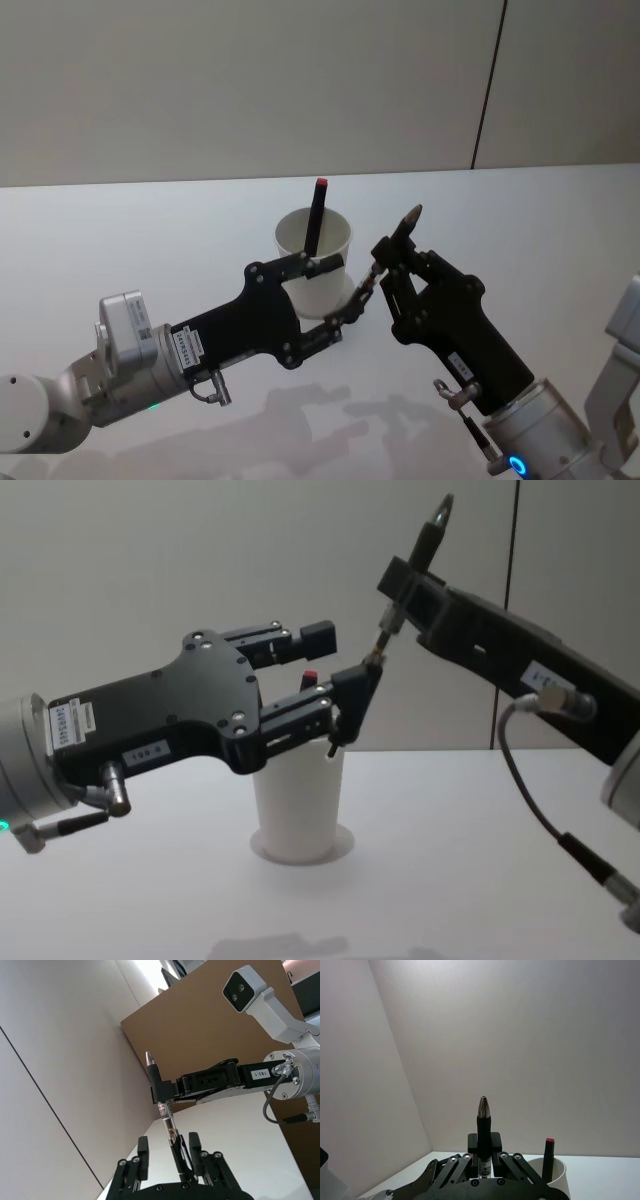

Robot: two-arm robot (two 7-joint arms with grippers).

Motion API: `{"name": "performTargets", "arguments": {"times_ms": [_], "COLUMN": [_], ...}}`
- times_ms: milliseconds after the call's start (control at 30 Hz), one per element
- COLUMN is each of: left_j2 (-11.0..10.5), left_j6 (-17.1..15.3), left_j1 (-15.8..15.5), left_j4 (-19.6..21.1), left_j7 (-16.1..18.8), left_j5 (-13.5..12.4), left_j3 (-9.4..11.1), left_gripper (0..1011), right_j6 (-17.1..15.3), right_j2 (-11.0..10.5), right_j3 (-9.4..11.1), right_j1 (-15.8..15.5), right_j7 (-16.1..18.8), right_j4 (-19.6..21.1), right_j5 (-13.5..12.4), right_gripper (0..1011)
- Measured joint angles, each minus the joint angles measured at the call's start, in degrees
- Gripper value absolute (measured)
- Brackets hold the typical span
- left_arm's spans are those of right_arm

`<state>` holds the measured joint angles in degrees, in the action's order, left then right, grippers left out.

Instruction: Place the pen into the pen holder.

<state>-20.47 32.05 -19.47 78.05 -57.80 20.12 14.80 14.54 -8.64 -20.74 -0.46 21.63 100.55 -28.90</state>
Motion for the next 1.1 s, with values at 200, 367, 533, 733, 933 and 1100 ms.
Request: {"name": "performTargets", "arguments": {"times_ms": [200,367,533,733,933,1100], "left_j2": [0.00,0.00,0.00,0.00,0.00,0.00], "left_j6": [0.00,-0.01,-0.03,-0.06,-0.07,-0.06], "left_j1": [0.00,0.00,0.00,0.00,0.00,0.00], "left_j4": [0.00,0.00,0.00,0.00,0.00,0.00], "left_j7": [0.00,0.00,0.01,0.02,0.03,0.03], "left_j5": [-0.02,-0.04,-0.05,-0.05,-0.05,-0.04], "left_j3": [0.00,0.00,0.00,0.00,0.00,0.00], "left_gripper": [676,826,964,1004,1004,1004], "right_j6": [0.12,0.27,0.45,0.66,1.21,1.64], "right_j2": [-0.02,-0.04,-0.06,-0.10,-0.15,-0.15], "right_j3": [-0.04,-0.07,-0.10,-0.13,-0.16,-0.16], "right_j1": [-0.07,-0.13,-0.20,-0.28,-0.40,-0.39], "right_j7": [-0.03,-0.03,-0.03,-0.32,-2.28,-4.49], "right_j4": [0.20,0.33,0.48,0.70,1.18,1.56], "right_j5": [0.11,0.14,0.18,0.79,4.18,7.79], "right_gripper": [145,145,145,145,145,145]}}
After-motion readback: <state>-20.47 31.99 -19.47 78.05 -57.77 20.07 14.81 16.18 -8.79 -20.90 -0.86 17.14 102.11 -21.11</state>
